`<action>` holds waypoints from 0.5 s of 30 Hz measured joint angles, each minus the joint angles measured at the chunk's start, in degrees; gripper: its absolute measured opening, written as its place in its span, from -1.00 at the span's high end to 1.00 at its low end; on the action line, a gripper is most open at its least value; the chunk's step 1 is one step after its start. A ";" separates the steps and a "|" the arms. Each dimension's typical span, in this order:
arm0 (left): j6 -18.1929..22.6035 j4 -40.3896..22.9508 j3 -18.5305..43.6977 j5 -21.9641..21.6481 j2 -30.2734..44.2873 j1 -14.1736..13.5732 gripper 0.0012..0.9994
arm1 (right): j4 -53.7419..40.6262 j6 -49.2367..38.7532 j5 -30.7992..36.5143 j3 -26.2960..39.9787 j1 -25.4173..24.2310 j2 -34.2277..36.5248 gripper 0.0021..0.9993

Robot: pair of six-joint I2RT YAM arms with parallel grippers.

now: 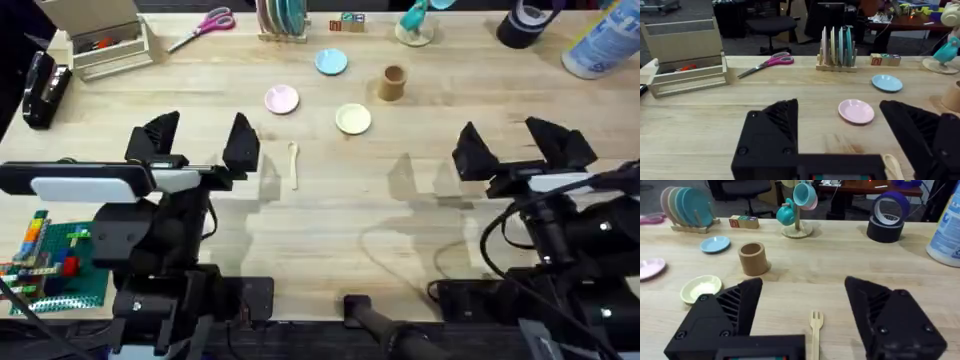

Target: Pick up a utensil and set it on the pink plate, then put the other utensil in the container.

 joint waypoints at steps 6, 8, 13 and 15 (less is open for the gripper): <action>0.00 -0.04 0.00 0.00 0.00 0.00 -0.99 | 0.12 0.00 -0.02 0.00 0.00 0.00 -1.00; 0.00 0.07 0.00 0.00 0.00 0.00 -0.99 | 0.41 0.00 -0.02 0.00 0.00 0.00 -1.00; -0.02 0.43 0.00 0.00 0.00 0.00 -0.99 | 1.60 0.00 -0.10 -0.02 0.00 0.00 -1.00; -0.02 0.48 0.00 0.00 0.00 0.00 -0.99 | 0.97 0.00 -0.24 0.00 0.00 0.00 -1.00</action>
